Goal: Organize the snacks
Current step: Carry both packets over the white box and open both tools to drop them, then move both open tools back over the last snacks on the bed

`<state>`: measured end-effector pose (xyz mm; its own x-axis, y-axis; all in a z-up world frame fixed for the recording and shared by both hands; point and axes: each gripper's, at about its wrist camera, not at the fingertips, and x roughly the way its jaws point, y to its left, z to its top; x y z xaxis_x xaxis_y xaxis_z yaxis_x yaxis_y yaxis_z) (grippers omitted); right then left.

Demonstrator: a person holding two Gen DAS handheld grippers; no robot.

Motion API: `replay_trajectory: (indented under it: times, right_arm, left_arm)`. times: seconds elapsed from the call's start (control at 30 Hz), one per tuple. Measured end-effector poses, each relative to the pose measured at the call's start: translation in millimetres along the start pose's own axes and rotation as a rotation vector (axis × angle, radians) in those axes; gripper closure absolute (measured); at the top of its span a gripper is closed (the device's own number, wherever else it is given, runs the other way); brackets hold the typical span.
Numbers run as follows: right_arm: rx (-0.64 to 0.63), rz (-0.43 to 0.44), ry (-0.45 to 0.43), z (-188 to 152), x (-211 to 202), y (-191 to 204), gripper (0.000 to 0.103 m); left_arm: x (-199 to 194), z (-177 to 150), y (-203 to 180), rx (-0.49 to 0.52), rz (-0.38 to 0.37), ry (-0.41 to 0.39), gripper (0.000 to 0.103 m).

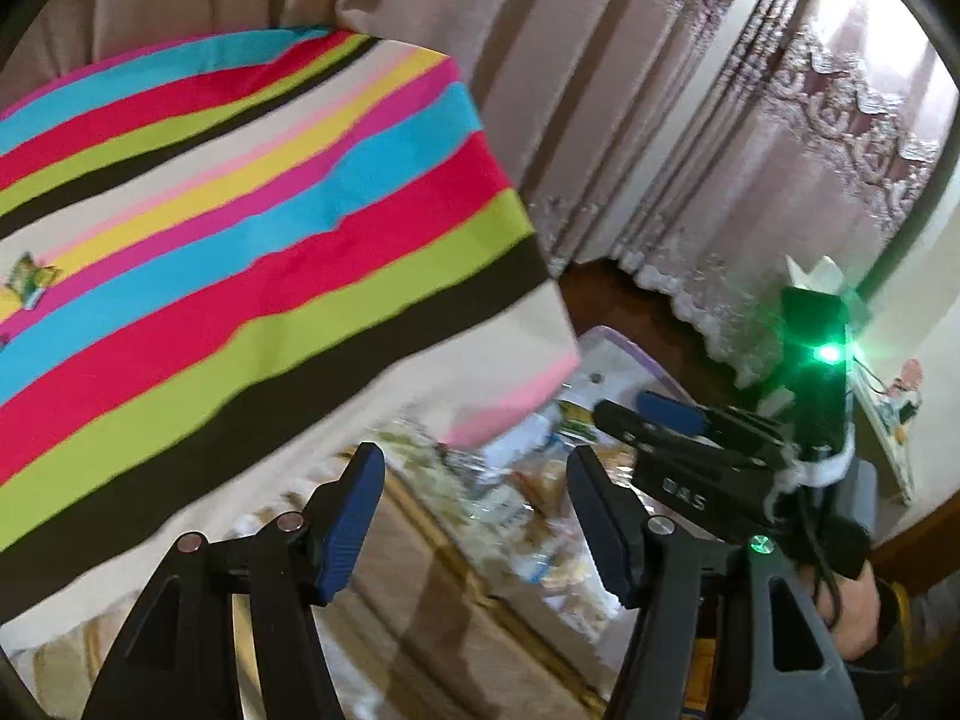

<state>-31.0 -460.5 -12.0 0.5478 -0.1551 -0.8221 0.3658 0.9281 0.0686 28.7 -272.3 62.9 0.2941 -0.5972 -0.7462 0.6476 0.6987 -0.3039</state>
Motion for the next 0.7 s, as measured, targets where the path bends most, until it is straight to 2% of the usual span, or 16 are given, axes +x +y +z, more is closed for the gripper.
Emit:
replay_trajectory:
  times: [0.1,0.37,0.5,0.7]
  right_arm:
    - [-0.016,0.014,0.001,1.2,-0.3,11.9,0.05]
    - [-0.07,0.057,0.004,6.0,1.0,49.5,0.043]
    - [-0.105,0.092,0.008,6.8,2.1,74.9,0.041]
    - [-0.157,0.154,0.012,6.3,3.6,115.6,0.034]
  left_arm:
    - [-2.6,3.8,15.4,-0.032,0.041,-0.017,0.039]
    - [-14.6,9.0,79.7,-0.174,0.14,-0.059,0.039]
    - [-27.0,5.8,129.9,-0.293,0.198,-0.081,0.04]
    - [-44.1,-3.0,208.9,-0.464,0.29,-0.113,0.043]
